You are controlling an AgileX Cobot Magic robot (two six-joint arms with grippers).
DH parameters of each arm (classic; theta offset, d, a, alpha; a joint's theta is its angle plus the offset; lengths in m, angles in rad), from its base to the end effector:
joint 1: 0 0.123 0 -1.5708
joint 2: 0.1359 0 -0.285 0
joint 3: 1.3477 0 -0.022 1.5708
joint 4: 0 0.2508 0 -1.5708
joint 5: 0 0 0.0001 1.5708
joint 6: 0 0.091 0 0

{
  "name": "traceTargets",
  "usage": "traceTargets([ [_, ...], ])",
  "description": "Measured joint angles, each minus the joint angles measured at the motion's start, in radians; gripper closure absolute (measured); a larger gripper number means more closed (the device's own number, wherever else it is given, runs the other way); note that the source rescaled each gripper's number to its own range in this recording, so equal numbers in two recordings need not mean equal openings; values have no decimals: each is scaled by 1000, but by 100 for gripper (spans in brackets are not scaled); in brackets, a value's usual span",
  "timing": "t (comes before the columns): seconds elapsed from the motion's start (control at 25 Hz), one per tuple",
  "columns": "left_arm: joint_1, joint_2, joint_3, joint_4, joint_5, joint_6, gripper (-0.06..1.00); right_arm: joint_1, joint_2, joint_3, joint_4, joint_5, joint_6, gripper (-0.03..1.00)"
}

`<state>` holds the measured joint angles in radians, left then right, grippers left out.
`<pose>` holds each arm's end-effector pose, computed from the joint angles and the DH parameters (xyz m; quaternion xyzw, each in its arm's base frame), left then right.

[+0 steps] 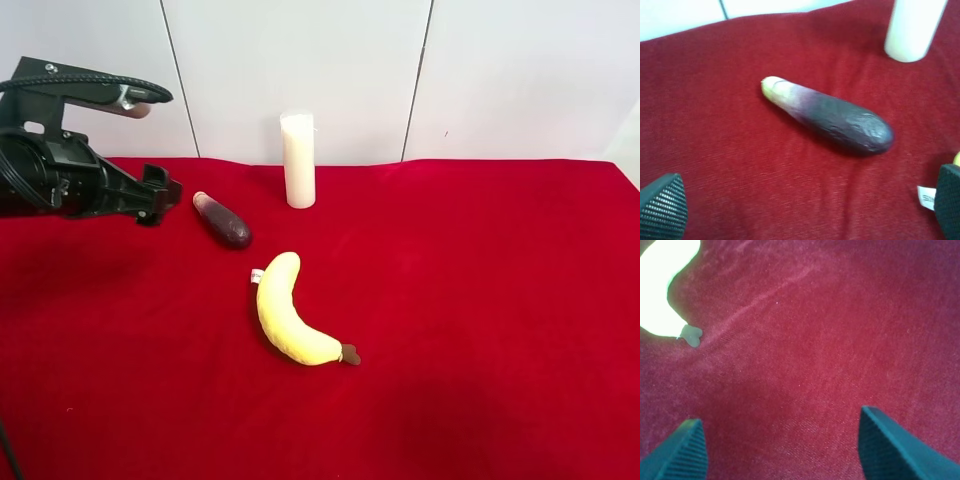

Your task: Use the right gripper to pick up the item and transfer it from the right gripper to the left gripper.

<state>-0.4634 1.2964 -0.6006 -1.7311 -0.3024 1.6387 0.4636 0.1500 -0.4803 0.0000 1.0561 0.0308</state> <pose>0.2336 -0.0869 0.2267 0.0961 0.8850 0.0071 0.4556 0.0178 0.0089 0.2709 -0.1918 0.8725 0.1100 0.4357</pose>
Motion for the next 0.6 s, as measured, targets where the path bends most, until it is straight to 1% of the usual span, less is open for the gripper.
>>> traceTargets([
  [0.16,-59,-16,19,0,-22,1,-5,0,0,0,0,0,0,64],
  [0.28,-107,-63,52,0,-80,4,-5,0,0,0,0,0,0,64],
  [0.44,-170,-178,89,-1,-189,5,-5,0,0,0,0,0,0,64],
  [0.52,-199,-253,100,-2,-225,5,-5,0,0,0,0,0,0,64],
  [0.6,-225,-338,110,-2,-238,5,-5,0,0,0,0,0,0,64],
])
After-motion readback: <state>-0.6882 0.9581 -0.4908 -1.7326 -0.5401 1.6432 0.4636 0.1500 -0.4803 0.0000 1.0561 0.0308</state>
